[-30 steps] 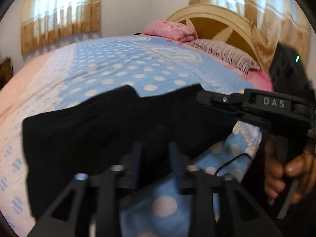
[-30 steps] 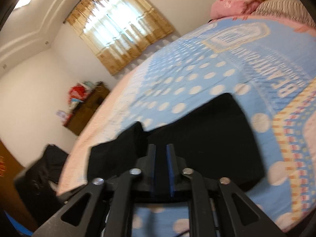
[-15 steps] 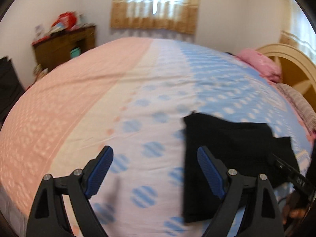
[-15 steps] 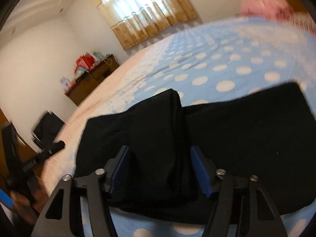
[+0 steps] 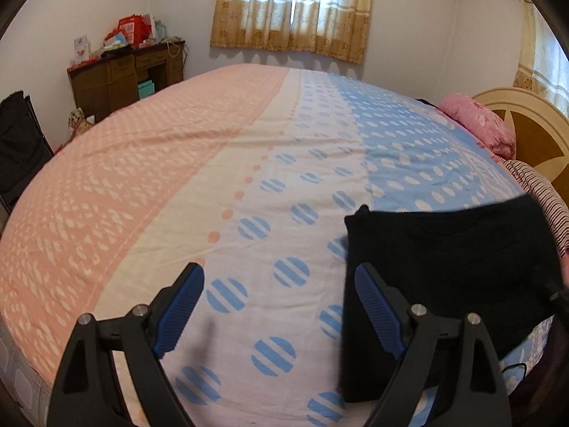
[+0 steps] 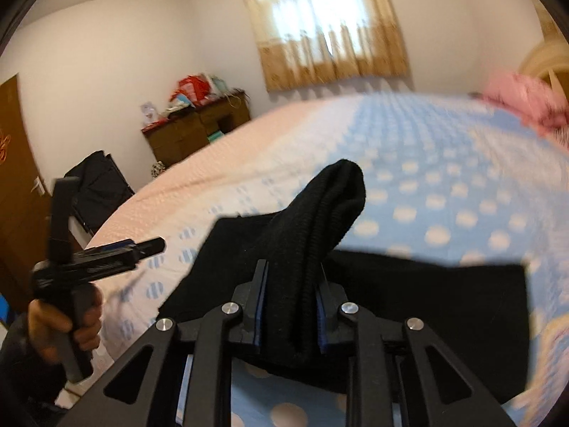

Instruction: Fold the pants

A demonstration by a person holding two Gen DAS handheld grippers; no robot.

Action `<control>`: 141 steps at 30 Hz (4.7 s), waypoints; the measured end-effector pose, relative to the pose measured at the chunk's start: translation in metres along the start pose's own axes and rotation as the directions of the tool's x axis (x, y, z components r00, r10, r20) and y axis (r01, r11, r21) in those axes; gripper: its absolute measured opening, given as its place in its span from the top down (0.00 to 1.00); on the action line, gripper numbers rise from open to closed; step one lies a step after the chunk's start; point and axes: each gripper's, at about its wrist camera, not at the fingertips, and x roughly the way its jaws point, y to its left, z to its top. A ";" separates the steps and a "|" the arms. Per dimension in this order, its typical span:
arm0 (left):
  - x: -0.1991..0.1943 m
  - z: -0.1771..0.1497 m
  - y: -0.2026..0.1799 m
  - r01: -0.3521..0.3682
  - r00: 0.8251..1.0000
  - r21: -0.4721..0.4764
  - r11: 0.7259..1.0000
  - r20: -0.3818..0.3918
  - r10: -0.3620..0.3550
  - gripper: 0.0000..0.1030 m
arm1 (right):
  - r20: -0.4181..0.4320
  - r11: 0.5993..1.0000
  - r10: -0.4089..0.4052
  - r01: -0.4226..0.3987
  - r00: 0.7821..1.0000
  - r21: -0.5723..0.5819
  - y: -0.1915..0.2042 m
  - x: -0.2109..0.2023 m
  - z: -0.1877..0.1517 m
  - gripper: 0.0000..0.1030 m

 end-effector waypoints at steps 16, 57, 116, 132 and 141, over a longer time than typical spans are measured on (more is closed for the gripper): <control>0.014 -0.002 -0.084 0.078 0.997 0.157 0.985 -0.018 -0.076 0.13 | -0.186 0.978 -0.128 0.155 0.974 0.141 -0.143 -0.015 -0.064 0.75; 0.028 -0.021 -0.101 0.017 0.997 0.220 0.975 -0.079 0.000 0.01 | 0.047 0.903 -0.360 0.335 0.932 0.270 -0.117 -0.052 -0.038 0.23; 0.040 -0.053 -0.101 0.007 0.976 0.166 0.986 -0.216 0.029 0.00 | -0.359 0.999 0.042 -0.046 0.933 -0.001 0.018 0.207 0.033 0.75; 0.026 -0.025 -0.107 0.064 0.992 0.173 0.983 -0.116 -0.044 0.00 | 0.061 0.946 -0.089 0.065 0.994 0.319 -0.100 0.024 0.011 0.49; 0.053 -0.027 -0.116 0.101 0.972 0.131 0.986 -0.225 -0.070 0.00 | -0.033 0.784 -0.345 0.307 0.938 0.540 -0.183 -0.067 -0.070 0.49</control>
